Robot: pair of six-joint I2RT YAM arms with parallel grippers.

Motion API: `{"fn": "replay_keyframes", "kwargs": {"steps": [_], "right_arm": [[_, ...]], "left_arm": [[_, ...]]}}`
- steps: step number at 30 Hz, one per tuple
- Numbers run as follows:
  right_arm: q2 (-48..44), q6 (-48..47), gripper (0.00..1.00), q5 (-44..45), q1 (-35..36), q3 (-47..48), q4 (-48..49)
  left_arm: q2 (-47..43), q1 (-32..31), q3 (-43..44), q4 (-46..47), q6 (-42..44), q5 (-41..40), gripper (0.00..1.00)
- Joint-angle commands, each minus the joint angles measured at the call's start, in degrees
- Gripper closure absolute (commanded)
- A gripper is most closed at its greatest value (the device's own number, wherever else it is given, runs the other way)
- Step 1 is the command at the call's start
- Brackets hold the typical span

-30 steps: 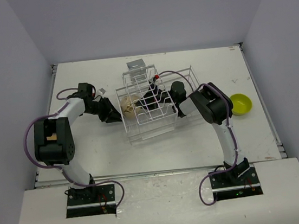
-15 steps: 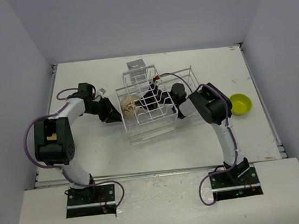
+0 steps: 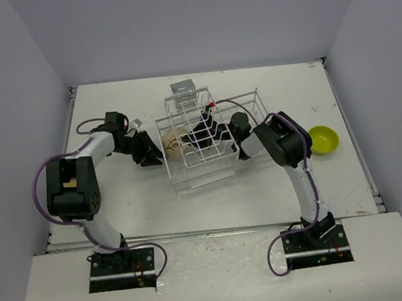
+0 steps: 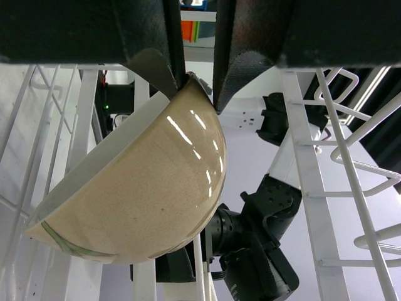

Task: Unload the bowls from the dish rack

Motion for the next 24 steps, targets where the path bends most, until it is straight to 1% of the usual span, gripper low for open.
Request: {"fn": "replay_keyframes", "kwargs": {"steps": [1, 12, 24], "right_arm": [[2.58, 0.99, 1.00, -3.25, 1.30, -0.42, 7.78], [0.82, 0.12, 1.00, -5.89, 1.22, -1.73, 9.27], [-2.61, -3.48, 1.00, -9.05, 0.07, -3.93, 7.43]], "left_arm": [[-0.05, -0.63, 0.59, 3.73, -0.76, 6.77, 0.63], [1.00, -0.54, 0.94, 4.44, -0.94, 7.13, 0.56], [1.62, -0.54, 2.17, 4.17, -0.85, 7.13, 0.54]]}}
